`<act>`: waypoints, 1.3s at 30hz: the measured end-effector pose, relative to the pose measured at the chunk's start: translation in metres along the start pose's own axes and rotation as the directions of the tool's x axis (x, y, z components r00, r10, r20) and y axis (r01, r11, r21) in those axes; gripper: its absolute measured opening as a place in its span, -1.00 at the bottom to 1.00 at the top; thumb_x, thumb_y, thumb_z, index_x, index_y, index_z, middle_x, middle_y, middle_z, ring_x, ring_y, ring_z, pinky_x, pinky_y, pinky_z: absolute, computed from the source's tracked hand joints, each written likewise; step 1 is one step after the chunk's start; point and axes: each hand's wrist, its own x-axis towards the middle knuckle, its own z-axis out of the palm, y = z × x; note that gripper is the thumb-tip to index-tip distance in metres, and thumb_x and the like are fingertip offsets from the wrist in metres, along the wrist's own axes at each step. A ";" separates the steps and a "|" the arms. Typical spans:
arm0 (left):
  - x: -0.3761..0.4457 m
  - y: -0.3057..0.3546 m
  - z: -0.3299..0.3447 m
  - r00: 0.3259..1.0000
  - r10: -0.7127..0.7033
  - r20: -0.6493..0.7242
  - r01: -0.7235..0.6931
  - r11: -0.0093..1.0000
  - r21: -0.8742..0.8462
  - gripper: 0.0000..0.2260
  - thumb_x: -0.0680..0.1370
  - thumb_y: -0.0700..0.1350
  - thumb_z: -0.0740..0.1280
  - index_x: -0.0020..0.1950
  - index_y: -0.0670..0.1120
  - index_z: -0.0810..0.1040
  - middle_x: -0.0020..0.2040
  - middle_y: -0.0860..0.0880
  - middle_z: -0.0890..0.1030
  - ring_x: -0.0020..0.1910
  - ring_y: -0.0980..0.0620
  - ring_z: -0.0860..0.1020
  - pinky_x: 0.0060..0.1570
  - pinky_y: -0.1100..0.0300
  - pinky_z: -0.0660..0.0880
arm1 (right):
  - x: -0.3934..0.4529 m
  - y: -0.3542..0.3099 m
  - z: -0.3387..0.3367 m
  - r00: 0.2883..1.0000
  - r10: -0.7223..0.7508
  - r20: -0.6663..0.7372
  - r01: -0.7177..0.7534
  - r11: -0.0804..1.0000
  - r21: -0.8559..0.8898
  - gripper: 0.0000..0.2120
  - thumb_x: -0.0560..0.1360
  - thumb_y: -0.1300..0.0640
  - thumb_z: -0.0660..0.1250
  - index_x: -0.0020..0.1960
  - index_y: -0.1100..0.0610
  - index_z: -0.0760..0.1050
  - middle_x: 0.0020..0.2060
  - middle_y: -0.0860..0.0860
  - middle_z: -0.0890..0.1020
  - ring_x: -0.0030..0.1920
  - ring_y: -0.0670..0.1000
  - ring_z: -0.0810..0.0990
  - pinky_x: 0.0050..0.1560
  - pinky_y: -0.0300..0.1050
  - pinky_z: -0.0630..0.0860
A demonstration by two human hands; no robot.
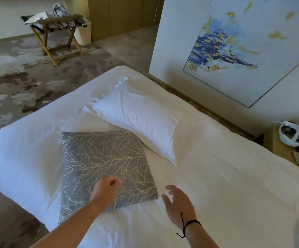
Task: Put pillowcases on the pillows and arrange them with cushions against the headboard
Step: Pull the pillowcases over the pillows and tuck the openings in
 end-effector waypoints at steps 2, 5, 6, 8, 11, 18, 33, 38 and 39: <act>0.000 -0.011 -0.001 1.000 -0.025 -0.008 0.025 1.000 0.004 -0.74 0.54 -0.08 0.28 -0.31 -0.17 0.55 -0.42 -0.14 0.57 -0.52 0.11 0.42 -0.46 0.21 0.39 | 0.007 -0.003 0.001 1.000 -0.010 -0.022 0.009 1.000 -0.016 -0.68 0.58 -0.18 0.15 0.33 -0.21 0.33 0.19 -0.21 0.51 0.11 -0.16 0.52 0.11 -0.22 0.46; -0.001 -0.027 -0.005 0.998 -0.061 0.007 0.060 0.997 0.047 -0.73 0.55 -0.06 0.29 -0.30 -0.18 0.55 -0.44 -0.11 0.56 -0.49 0.07 0.46 -0.42 0.18 0.43 | 0.018 -0.005 0.009 0.999 -0.053 -0.009 0.053 0.998 -0.038 -0.67 0.60 -0.15 0.14 0.35 -0.18 0.32 0.20 -0.18 0.50 0.12 -0.13 0.52 0.10 -0.20 0.46; -0.002 -0.031 -0.008 0.998 -0.070 0.005 0.069 0.996 0.057 -0.73 0.54 -0.05 0.29 -0.31 -0.16 0.54 -0.46 -0.06 0.55 -0.50 0.05 0.46 -0.41 0.16 0.43 | 0.022 -0.007 0.014 0.997 -0.077 -0.003 0.077 0.997 -0.028 -0.66 0.60 -0.14 0.14 0.36 -0.15 0.33 0.21 -0.16 0.49 0.12 -0.11 0.52 0.10 -0.19 0.46; -0.002 -0.031 -0.015 0.996 -0.085 -0.024 0.087 0.994 0.070 -0.79 0.53 -0.04 0.30 -0.27 -0.06 0.61 -0.42 0.03 0.61 -0.45 0.03 0.54 -0.39 0.16 0.47 | 0.035 -0.015 0.023 0.991 -0.133 0.010 0.133 0.991 -0.008 -0.63 0.61 -0.11 0.14 0.39 -0.09 0.33 0.25 -0.12 0.48 0.15 -0.07 0.51 0.12 -0.17 0.46; 0.009 -0.022 -0.029 0.992 -0.071 -0.104 0.083 0.990 0.114 -0.82 0.54 -0.04 0.34 -0.24 0.16 0.60 -0.30 0.15 0.66 -0.31 0.20 0.61 -0.30 0.23 0.53 | 0.061 -0.032 0.034 0.979 -0.204 0.027 0.203 0.979 0.018 -0.62 0.62 -0.09 0.16 0.41 -0.06 0.34 0.30 -0.10 0.47 0.22 -0.04 0.50 0.21 -0.10 0.46; 0.122 0.002 -0.010 0.988 0.137 -0.069 -0.104 0.931 0.350 -0.66 0.58 0.06 0.27 0.36 0.15 0.41 0.31 0.08 0.53 0.17 0.09 0.55 0.09 0.04 0.55 | 0.157 -0.036 0.035 0.972 -0.232 -0.038 0.224 0.963 -0.150 -0.60 0.60 -0.01 0.20 0.42 -0.01 0.31 0.33 -0.04 0.47 0.28 0.02 0.46 0.27 -0.09 0.41; 0.349 -0.114 0.104 0.916 0.358 -0.179 -0.131 0.692 0.710 -0.41 0.58 0.32 -0.06 0.59 0.15 0.07 0.61 -0.01 0.07 0.57 -0.09 0.04 0.52 -0.15 -0.12 | 0.451 -0.033 0.119 0.910 -0.361 -0.205 0.143 0.737 -0.661 0.04 0.34 -0.14 0.48 0.57 0.05 -0.13 0.53 0.33 -0.13 0.50 0.41 -0.16 0.51 0.28 -0.13; 0.360 -0.127 0.110 0.902 0.395 -0.174 -0.170 0.696 0.698 -0.39 0.55 0.27 0.02 0.58 0.11 0.13 0.60 -0.04 0.10 0.56 -0.12 0.09 0.52 -0.16 -0.07 | 0.490 -0.020 0.134 0.843 -0.439 -0.310 0.085 0.679 -0.730 -0.27 0.53 0.26 0.22 0.59 0.13 -0.07 0.51 0.41 -0.03 0.49 0.47 -0.05 0.47 0.36 -0.05; 0.362 -0.130 0.111 0.900 0.401 -0.170 -0.178 0.695 0.697 -0.38 0.54 0.26 0.03 0.58 0.11 0.13 0.61 -0.04 0.10 0.56 -0.12 0.09 0.52 -0.16 -0.07 | 0.497 -0.021 0.132 0.835 -0.450 -0.316 0.080 0.668 -0.740 -0.35 0.56 0.29 0.11 0.59 0.13 -0.05 0.50 0.42 0.00 0.48 0.47 0.00 0.47 0.35 -0.02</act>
